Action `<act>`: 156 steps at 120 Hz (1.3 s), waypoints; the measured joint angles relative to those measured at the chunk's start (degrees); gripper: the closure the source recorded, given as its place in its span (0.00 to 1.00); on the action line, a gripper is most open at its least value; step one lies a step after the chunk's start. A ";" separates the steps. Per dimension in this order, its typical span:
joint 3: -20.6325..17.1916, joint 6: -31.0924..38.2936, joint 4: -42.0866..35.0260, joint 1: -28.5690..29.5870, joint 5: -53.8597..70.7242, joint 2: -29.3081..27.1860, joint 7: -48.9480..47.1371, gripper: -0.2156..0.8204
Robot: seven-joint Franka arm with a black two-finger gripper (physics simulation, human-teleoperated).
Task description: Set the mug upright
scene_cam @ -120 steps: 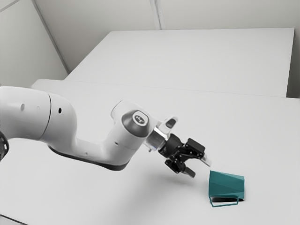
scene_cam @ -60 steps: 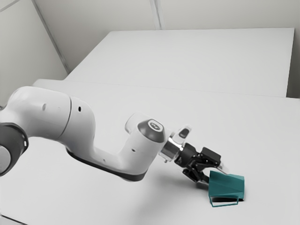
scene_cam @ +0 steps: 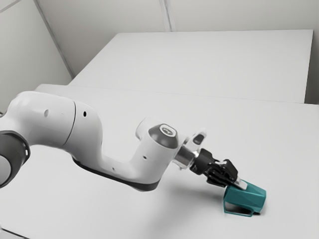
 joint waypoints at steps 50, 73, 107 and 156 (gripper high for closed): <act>-0.85 -0.10 -0.04 0.10 0.88 -5.37 2.62 0.96; 0.55 -0.23 -0.34 1.51 16.88 -12.46 -0.95 0.97; 13.85 -13.54 6.68 1.83 54.42 -16.64 -13.15 0.97; 20.15 -21.85 9.65 14.58 73.66 -15.69 -23.18 0.97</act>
